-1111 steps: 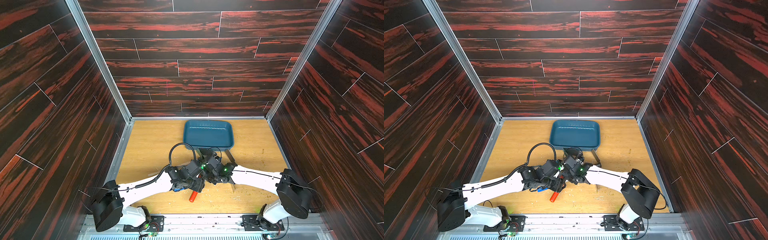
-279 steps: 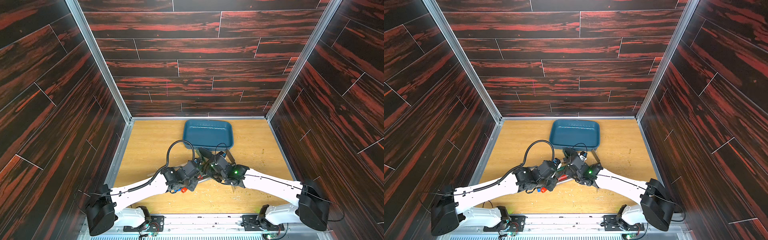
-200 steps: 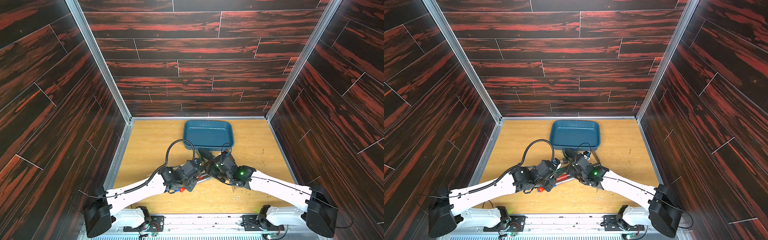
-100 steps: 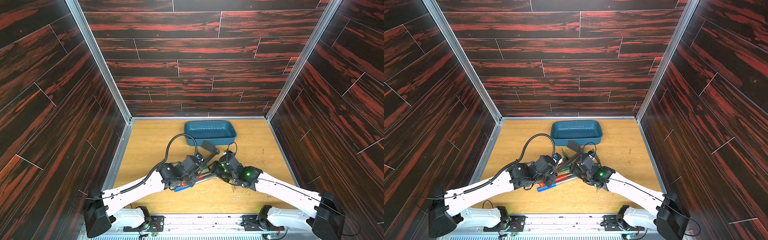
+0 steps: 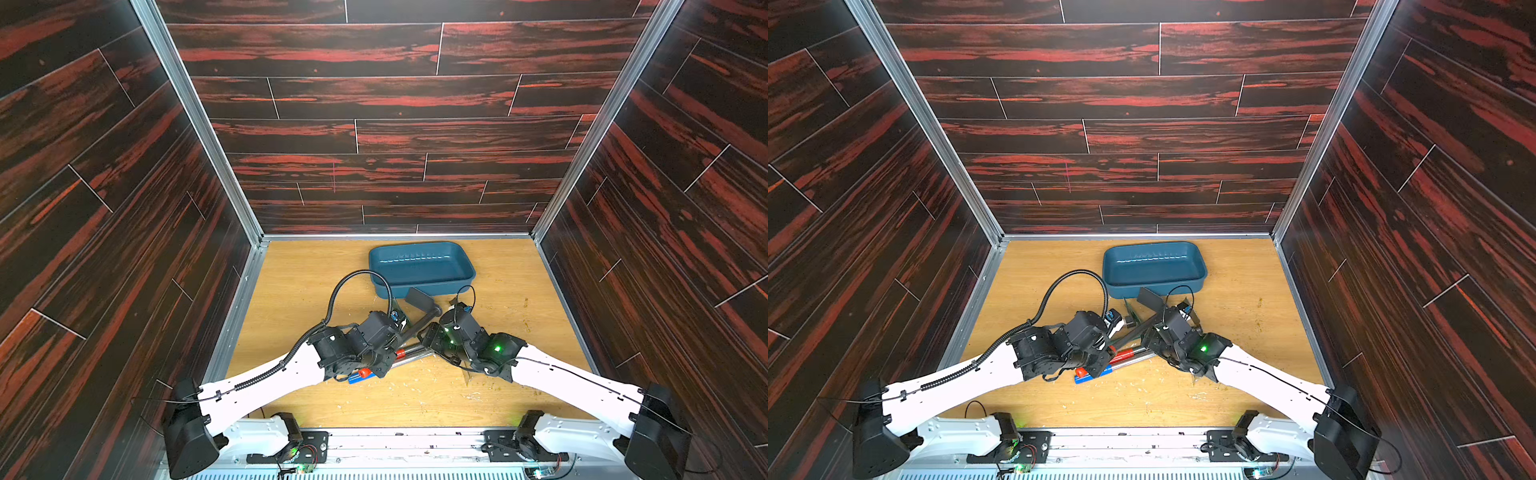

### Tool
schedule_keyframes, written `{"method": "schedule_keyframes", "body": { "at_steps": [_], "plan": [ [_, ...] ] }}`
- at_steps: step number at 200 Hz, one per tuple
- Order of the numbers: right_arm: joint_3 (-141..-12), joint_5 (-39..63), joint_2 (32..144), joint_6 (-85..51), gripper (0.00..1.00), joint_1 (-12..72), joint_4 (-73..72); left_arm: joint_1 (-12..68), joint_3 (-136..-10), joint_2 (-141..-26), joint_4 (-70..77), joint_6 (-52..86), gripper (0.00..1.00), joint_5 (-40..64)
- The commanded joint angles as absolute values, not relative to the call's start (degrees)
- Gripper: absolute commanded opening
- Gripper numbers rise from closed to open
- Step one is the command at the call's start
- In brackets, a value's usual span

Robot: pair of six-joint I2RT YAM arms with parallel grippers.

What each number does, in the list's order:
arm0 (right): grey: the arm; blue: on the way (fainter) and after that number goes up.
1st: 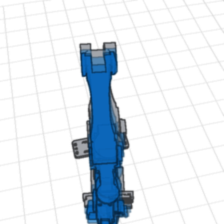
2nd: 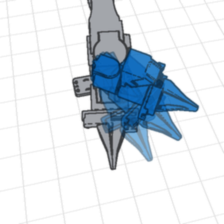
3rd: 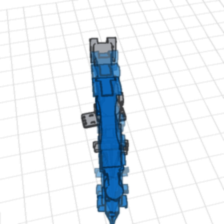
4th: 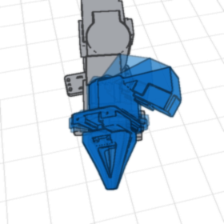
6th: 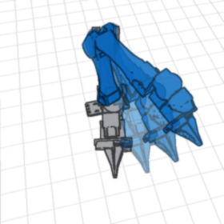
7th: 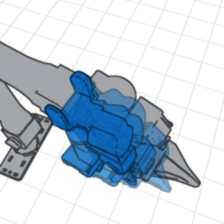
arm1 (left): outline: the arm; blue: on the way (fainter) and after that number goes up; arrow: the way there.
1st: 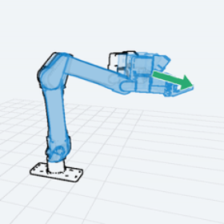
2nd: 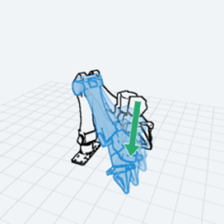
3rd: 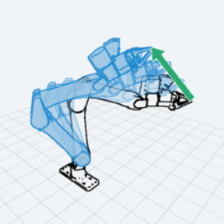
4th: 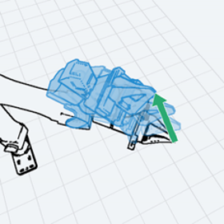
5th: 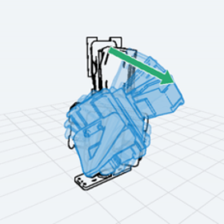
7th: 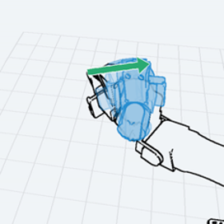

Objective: Put the small hoe into the storage box
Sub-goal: Pick up the hoe from the center of the board.

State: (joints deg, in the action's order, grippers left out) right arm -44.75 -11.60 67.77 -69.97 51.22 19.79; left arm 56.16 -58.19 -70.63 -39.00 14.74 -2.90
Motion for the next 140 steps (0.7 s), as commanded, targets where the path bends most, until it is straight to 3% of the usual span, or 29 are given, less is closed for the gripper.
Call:
{"method": "schedule_keyframes", "body": {
  "at_steps": [1, 140],
  "plan": [
    [-43.54, -12.39, 66.11, -70.06, 0.7, 50.82, 21.79, 55.87, -58.57, -68.63, -33.51, 14.99, 0.0, -0.67],
    [-40.54, -13.63, 60.55, -70.92, 0.7, 50.2, 25.17, 55.07, -58.47, -70.13, -31.46, 16.38, 0.0, 2.9]
  ]
}}
